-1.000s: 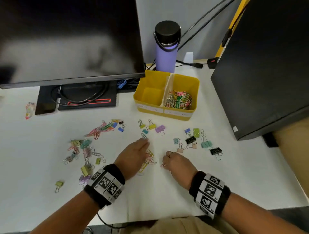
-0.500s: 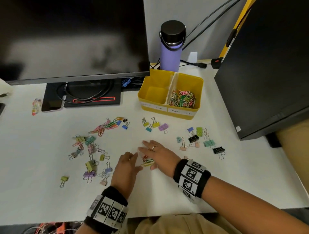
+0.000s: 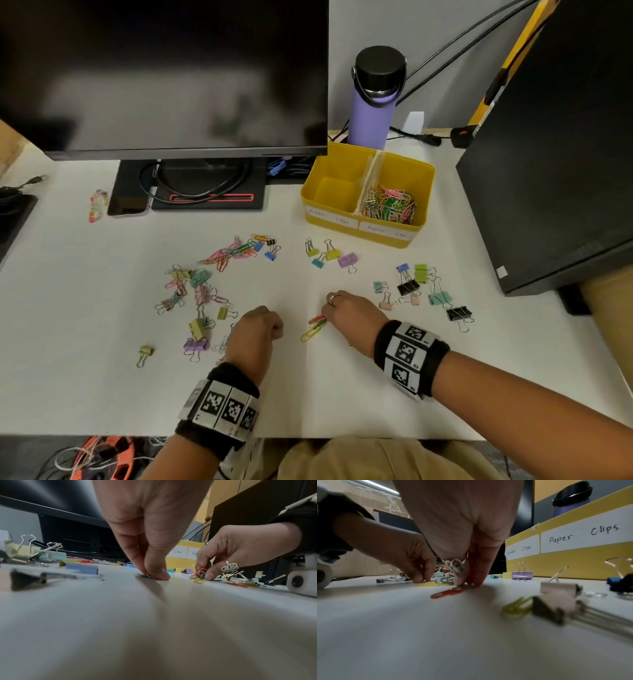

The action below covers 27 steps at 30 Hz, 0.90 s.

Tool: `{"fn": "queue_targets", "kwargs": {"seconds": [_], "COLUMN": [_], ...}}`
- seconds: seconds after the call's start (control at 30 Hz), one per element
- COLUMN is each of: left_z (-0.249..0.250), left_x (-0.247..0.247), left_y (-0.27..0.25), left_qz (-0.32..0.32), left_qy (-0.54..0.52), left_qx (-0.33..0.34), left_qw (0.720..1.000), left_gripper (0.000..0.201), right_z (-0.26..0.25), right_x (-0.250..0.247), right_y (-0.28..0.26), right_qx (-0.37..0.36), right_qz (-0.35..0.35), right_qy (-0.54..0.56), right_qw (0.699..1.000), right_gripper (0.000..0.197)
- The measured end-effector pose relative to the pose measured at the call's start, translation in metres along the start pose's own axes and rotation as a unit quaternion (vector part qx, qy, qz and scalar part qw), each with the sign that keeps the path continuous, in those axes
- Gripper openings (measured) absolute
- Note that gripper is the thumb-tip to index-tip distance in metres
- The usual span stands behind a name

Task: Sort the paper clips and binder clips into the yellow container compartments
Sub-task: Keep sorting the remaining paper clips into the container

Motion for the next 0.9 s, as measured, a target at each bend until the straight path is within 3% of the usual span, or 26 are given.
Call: {"fn": "queue_targets", "kwargs": {"seconds": [0.13,0.23,0.3,0.4,0.5,0.57,0.6,0.63,0.7,0.73,0.77,0.8,0.83,0.9], "left_z": [-0.001,0.003,0.005,0.007,0.014,0.019,0.021,0.023,0.028,0.029,0.029,0.028,0.026,0.023], "left_x": [-0.002,0.006,0.007,0.002,-0.003,0.000,0.004,0.011,0.020,0.022,0.024,0.026,0.025,0.015], "left_y": [0.006,0.006,0.004,0.004,0.006,0.007,0.005,0.004,0.002,0.002,0.003,0.004,0.007,0.015], "left_qz": [-0.005,-0.037,-0.037,-0.025,-0.015,-0.051,-0.078,-0.106,-0.136,-0.136,-0.133,-0.129,-0.120,-0.086], "left_qy": [0.045,0.048,0.042,0.009,-0.139,-0.304,-0.412,-0.516,-0.656,-0.692,-0.707,-0.700,-0.654,-0.432], "left_qx": [-0.010,-0.007,-0.012,-0.022,-0.024,-0.063,-0.102,-0.147,-0.218,-0.242,-0.260,-0.270,-0.263,-0.187], "left_qw": [0.999,0.998,0.998,0.999,0.990,0.949,0.902,0.837,0.710,0.666,0.644,0.649,0.699,0.878], "left_gripper": [0.018,0.028,0.025,0.022,0.020,0.026,0.027,0.027,0.027,0.028,0.027,0.026,0.024,0.014], "right_z": [0.012,0.033,0.051,0.063,0.059,0.054,0.053,0.052,0.052,0.052,0.054,0.058,0.063,0.074], "right_x": [0.005,0.004,0.002,0.008,0.007,0.006,0.007,0.007,0.008,0.007,0.009,0.012,0.015,0.016], "right_y": [0.009,0.005,-0.005,-0.020,-0.033,-0.038,-0.039,-0.038,-0.037,-0.036,-0.036,-0.037,-0.038,-0.044], "right_qx": [0.005,0.055,0.107,0.127,0.106,0.078,0.076,0.079,0.095,0.111,0.140,0.175,0.209,0.260], "right_qz": [0.032,0.060,0.092,0.069,0.024,0.008,0.007,0.011,0.021,0.028,0.034,0.040,0.050,0.071], "right_qy": [0.065,0.204,0.350,0.572,0.701,0.774,0.804,0.827,0.853,0.855,0.848,0.825,0.780,0.613], "right_qw": [0.997,0.976,0.926,0.807,0.705,0.628,0.590,0.556,0.513,0.505,0.511,0.536,0.587,0.742], "right_gripper": [0.036,0.033,0.034,0.035,0.029,0.030,0.029,0.024,0.010,0.006,0.014,0.024,0.030,0.033]}}
Point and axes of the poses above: each hand's wrist, its own y-axis towards the middle knuckle, its own x-axis out of the palm, z = x × y, the point moved 8 cm from there along y, towards the middle knuckle, and after that the axes turned 10 degrees about -y, right-handed, at the moved point
